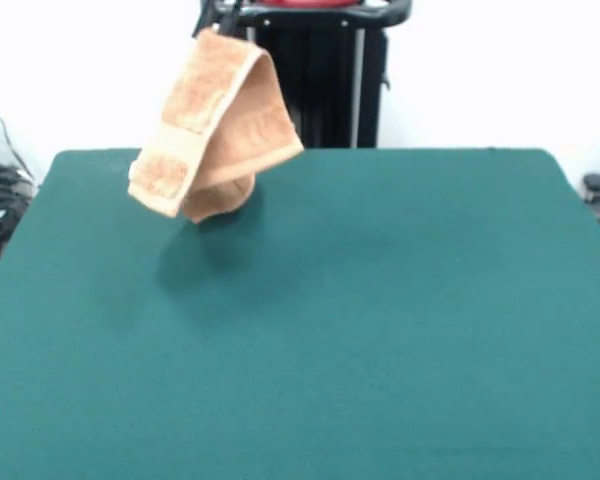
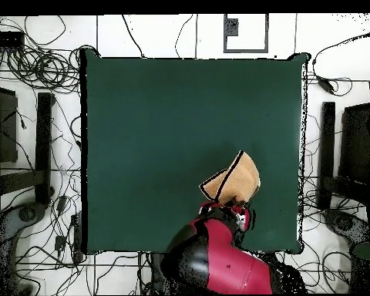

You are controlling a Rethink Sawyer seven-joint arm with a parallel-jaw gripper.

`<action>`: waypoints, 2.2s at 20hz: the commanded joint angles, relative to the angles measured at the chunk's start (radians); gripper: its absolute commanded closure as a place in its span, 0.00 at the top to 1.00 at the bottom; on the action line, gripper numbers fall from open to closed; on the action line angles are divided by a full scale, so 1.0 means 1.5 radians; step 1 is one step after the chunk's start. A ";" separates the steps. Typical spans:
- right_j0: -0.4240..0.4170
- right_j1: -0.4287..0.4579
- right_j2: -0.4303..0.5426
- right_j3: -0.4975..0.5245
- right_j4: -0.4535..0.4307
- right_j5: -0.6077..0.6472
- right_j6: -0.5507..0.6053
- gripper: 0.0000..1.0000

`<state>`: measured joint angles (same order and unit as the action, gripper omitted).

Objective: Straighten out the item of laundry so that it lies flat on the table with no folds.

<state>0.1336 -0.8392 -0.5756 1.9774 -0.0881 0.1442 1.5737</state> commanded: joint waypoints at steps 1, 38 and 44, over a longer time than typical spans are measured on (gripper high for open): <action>0.015 0.089 0.085 0.009 0.037 -0.063 0.170 0.00; 0.122 0.335 0.063 -0.198 0.369 -0.134 0.195 0.00; 0.135 0.375 0.055 -0.216 0.421 -0.155 0.195 0.00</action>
<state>0.2969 -0.3598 -0.5659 1.7373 0.4445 -0.0302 1.5743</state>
